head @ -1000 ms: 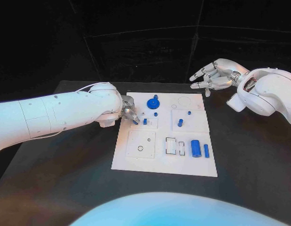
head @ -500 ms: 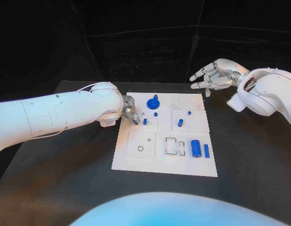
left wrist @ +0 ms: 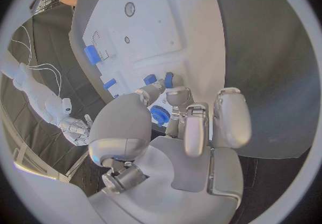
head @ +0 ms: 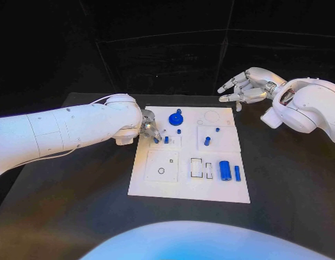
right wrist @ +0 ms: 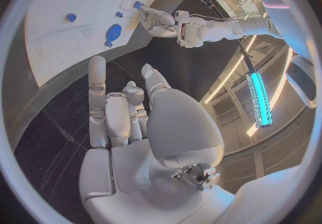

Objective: Assemble the parts on the task board

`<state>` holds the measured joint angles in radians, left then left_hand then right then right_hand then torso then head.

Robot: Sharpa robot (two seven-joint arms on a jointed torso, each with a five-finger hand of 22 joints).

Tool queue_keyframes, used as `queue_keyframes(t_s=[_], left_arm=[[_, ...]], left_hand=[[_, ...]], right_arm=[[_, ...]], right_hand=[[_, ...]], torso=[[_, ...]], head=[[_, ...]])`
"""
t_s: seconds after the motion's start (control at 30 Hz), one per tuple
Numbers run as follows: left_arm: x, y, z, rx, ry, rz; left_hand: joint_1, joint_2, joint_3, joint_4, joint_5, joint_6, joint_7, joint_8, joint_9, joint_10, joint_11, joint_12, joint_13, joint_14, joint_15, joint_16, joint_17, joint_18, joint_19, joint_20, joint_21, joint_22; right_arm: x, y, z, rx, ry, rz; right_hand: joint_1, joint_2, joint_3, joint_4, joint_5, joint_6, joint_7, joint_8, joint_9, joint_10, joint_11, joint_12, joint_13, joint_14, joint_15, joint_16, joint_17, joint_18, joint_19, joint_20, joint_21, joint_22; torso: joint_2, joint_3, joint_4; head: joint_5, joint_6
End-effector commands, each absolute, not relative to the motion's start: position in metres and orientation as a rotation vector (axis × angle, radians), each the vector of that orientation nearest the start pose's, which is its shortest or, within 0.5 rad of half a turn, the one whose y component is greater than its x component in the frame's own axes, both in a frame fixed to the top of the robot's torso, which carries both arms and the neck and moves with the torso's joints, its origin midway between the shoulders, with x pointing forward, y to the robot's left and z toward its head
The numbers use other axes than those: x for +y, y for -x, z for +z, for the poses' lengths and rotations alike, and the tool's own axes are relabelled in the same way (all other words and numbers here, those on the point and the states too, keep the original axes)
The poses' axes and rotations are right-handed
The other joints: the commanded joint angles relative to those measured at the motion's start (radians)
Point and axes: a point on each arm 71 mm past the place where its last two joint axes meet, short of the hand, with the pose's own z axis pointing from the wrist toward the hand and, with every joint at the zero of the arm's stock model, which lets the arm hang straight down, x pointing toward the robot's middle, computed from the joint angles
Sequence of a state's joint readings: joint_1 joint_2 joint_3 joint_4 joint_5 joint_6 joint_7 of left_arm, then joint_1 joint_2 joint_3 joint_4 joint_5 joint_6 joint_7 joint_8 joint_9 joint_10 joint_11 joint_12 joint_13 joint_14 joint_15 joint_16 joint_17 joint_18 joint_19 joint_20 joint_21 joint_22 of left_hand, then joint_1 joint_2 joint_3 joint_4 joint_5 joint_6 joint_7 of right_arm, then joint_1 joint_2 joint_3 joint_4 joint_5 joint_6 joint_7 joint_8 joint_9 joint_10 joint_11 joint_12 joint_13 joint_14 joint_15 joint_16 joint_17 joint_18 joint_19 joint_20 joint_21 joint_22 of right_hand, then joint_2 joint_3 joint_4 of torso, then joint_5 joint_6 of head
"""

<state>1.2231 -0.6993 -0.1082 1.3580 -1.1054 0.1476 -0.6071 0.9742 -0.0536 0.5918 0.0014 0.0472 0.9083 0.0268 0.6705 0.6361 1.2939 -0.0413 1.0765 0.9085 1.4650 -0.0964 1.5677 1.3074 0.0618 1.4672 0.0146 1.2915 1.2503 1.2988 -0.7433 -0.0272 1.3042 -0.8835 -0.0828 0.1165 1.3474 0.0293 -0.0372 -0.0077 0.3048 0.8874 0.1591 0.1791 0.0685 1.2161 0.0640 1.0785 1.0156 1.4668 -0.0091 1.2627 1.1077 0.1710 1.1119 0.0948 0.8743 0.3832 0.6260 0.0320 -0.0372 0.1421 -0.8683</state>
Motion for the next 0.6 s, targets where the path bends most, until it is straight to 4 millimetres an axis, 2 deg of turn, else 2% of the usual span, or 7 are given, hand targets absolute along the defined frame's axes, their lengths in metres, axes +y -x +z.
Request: queue_keyframes(t_s=[0.03,0.4,0.57,0.6], left_arm=[[0.2037,-0.4954,-0.2541,2.415,0.16,-0.188],[0.2068,-0.4976,-0.2545,2.41,0.175,-0.176],[0.2086,-0.4989,-0.2542,2.398,0.187,-0.176],[0.2087,-0.4989,-0.2542,2.397,0.188,-0.177]], left_hand=[[-0.013,0.002,-0.008,0.001,0.001,0.003,0.002,0.003,-0.002,0.0,0.0,0.004,-0.001,0.106,-0.004,0.003,0.263,0.01,0.012,-0.008,0.003,0.0],[-0.055,-0.023,-0.094,0.032,0.001,0.01,0.004,0.009,-0.006,-0.004,0.002,0.005,-0.003,0.106,-0.003,0.003,0.263,0.01,0.011,-0.007,0.001,0.0],[-0.088,-0.051,-0.175,0.055,0.001,0.014,0.005,0.012,-0.009,-0.005,0.004,0.006,-0.003,0.106,-0.002,0.003,0.263,0.01,0.011,-0.006,0.0,0.001],[-0.089,-0.051,-0.189,0.059,0.0,0.015,0.005,0.013,-0.009,-0.006,0.002,0.007,-0.003,0.106,-0.002,0.003,0.263,0.01,0.012,-0.006,0.0,0.001]], right_arm=[[-0.2037,-0.5365,-0.1489,1.79,-0.196,1.06],[-0.2039,-0.5363,-0.1489,1.79,-0.196,1.059],[-0.2041,-0.5364,-0.1488,1.789,-0.197,1.058],[-0.2041,-0.5364,-0.1488,1.788,-0.197,1.058]], right_hand=[[0.003,0.008,0.004,0.004,0.006,-0.006,-0.002,0.004,0.0,-0.008,0.002,-0.003,-0.001,0.004,-0.004,-0.004,-0.001,0.014,0.006,-0.002,-0.004,-0.001],[0.004,0.007,0.004,0.004,0.006,-0.006,-0.002,0.004,-0.001,-0.009,0.002,-0.004,-0.002,0.003,-0.004,-0.006,-0.003,0.013,0.006,-0.002,-0.005,-0.001],[0.003,0.007,0.004,0.004,0.006,-0.006,-0.002,0.004,-0.001,-0.01,0.002,-0.006,-0.004,0.003,-0.004,-0.006,-0.004,0.013,0.006,-0.002,-0.005,-0.001],[0.003,0.007,0.004,0.004,0.006,-0.006,-0.002,0.004,-0.001,-0.01,0.002,-0.006,-0.004,0.003,-0.004,-0.006,-0.004,0.013,0.006,-0.002,-0.005,-0.001]], torso=[[0.0,-0.0003,0.0012],[0.0,0.0,0.0005],[0.0,-0.0004,0.0011],[0.0,-0.0003,0.0011]], head=[[-0.001,-0.001],[-0.001,0.0],[-0.002,0.001],[-0.002,0.001]])
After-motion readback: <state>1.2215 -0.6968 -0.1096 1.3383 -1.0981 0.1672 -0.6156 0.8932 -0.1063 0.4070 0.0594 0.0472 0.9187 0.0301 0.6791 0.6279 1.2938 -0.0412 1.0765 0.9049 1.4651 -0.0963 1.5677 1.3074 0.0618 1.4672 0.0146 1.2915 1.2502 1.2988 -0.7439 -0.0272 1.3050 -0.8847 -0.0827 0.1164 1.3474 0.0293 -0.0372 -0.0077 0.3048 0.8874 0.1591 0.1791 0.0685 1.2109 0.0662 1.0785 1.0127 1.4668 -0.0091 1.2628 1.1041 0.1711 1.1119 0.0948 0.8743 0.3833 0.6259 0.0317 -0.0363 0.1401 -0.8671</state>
